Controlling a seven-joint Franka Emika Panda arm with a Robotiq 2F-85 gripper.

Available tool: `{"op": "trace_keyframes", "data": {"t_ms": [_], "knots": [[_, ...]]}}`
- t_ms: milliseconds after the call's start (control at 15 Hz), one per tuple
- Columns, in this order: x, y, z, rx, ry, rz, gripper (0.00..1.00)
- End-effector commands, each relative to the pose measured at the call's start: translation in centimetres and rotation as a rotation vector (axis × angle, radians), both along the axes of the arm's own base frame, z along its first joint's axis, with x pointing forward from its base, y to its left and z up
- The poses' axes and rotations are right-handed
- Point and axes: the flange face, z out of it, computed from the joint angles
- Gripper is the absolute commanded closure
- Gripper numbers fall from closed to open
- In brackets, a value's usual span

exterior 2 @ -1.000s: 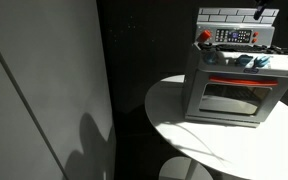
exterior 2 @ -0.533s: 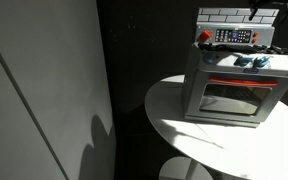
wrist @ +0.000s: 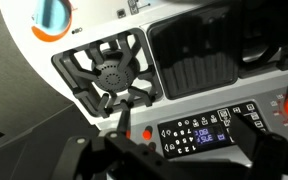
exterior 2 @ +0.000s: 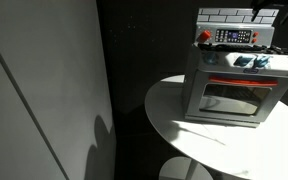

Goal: Press the orange button on the stove

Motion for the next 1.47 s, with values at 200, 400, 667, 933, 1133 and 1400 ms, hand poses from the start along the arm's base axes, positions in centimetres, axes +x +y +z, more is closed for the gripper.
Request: {"op": "trace_keyframes", "data": {"t_ms": [200,400,667,933,1133,1400], "knots": [[0.0,0.2,0.1,0.0,0.001,0.003,0.0],[0.8,-0.3,-0.2,-0.019,-0.017,-0.082,0.0],[1.4,-1.2,-0.2,-0.048,-0.053,-0.206,0.0],[2.5,-1.9,-0.1,-0.064,-0.074,-0.29,0.0],[3.6,-2.6,-0.5,-0.073,-0.059,-0.336,0.0],[5.4,-3.6,-1.8,-0.091,-0.021,-0.393,0.0]]}}
